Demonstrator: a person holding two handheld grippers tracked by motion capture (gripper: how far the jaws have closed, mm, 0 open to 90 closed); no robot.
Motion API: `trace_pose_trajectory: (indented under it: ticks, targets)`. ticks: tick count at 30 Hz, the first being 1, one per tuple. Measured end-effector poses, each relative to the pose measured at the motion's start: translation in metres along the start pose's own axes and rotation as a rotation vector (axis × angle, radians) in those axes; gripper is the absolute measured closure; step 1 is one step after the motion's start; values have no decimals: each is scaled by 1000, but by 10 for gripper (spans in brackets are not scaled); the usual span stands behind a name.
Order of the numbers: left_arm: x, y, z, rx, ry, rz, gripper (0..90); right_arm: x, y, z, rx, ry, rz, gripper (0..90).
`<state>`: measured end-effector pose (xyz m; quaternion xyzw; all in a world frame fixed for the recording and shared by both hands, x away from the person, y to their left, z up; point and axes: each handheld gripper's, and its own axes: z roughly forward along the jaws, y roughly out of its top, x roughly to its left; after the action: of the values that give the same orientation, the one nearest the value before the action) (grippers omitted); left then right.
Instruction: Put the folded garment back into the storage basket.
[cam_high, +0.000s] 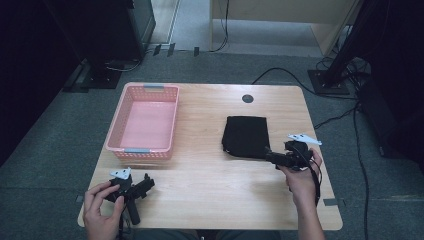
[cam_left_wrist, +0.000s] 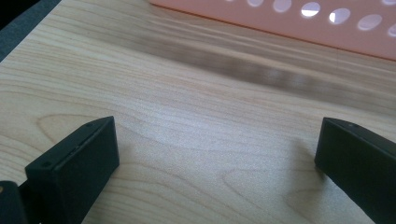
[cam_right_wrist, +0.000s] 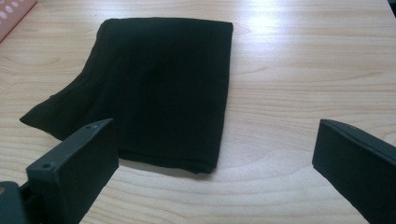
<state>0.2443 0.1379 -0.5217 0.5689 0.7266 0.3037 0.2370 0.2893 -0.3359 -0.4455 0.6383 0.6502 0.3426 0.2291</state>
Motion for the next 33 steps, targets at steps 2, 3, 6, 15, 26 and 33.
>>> trace_pose_trajectory:
  ticks: [2,3,6,15,26,33]
  targets:
    - [0,0,0,0,0,0,0,3,2,2,2,3,-3,5]
    - [0,0,0,0,0,0,0,4,3,3,3,5,-4,5]
    - [0,0,0,0,0,0,0,8,6,6,6,9,-7,5]
    - [0,0,0,0,0,0,0,24,16,18,14,23,-30,5]
    - [0,0,0,0,0,0,0,40,30,30,12,34,-44,4]
    - [0,0,0,0,0,0,0,50,39,42,25,38,-45,4]
